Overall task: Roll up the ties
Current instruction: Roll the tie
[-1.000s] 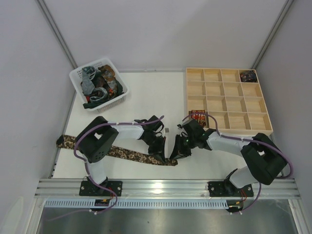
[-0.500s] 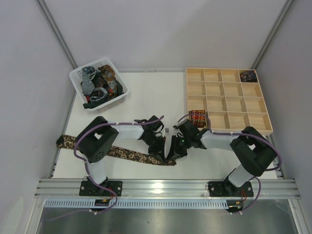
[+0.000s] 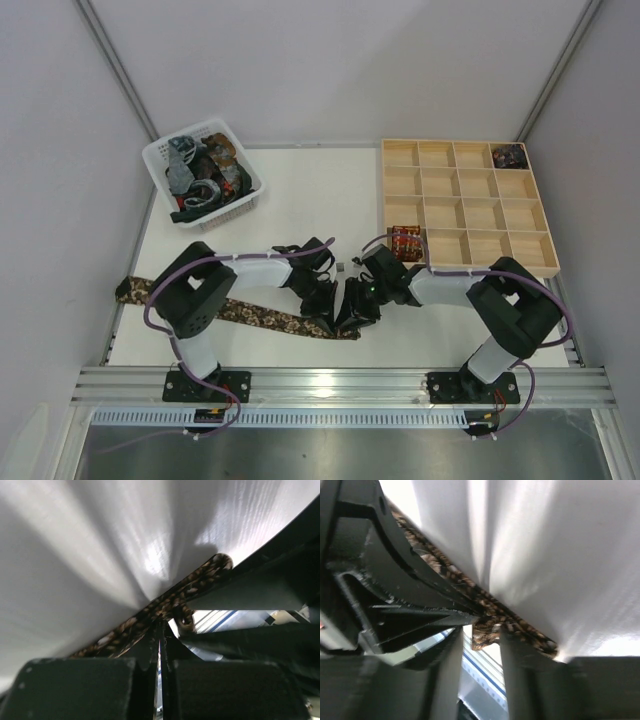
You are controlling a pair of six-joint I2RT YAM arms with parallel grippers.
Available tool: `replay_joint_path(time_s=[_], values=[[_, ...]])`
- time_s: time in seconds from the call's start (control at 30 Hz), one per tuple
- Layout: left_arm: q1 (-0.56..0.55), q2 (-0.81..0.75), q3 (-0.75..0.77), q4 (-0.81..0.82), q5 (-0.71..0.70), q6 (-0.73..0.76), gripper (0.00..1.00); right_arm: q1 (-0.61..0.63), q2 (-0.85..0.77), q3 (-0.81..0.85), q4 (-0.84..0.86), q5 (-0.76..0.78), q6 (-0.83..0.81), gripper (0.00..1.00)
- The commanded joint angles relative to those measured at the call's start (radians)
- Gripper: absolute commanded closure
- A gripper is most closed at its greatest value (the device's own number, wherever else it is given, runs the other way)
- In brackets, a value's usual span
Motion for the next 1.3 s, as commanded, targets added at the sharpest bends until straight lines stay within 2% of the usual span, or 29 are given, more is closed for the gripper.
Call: replay_joint_path(time_s=[0.0,0.07,0.4,0.8,1.1,1.27], values=[[0.009,-0.074,-0.015,-0.053,-0.063,0.047,1.00,0.003,-0.035,-0.021,0.044,0.018,0.005,0.57],[0.013,-0.091,-0.021,-0.061,-0.068,0.047,1.00,0.001,-0.062,-0.047,0.061,0.016,0.016,0.51],[0.025,-0.164,-0.027,-0.066,-0.031,0.024,0.99,-0.010,-0.125,-0.135,0.202,-0.021,0.068,0.52],[0.025,-0.174,-0.047,0.002,0.030,-0.034,1.00,-0.019,-0.104,-0.142,0.251,-0.029,0.092,0.72],[0.023,-0.157,-0.066,0.082,0.082,-0.091,0.99,-0.017,-0.053,-0.138,0.263,-0.013,0.109,0.99],[0.020,-0.143,-0.060,0.105,0.099,-0.109,1.00,-0.014,-0.050,-0.141,0.262,-0.002,0.120,1.00]])
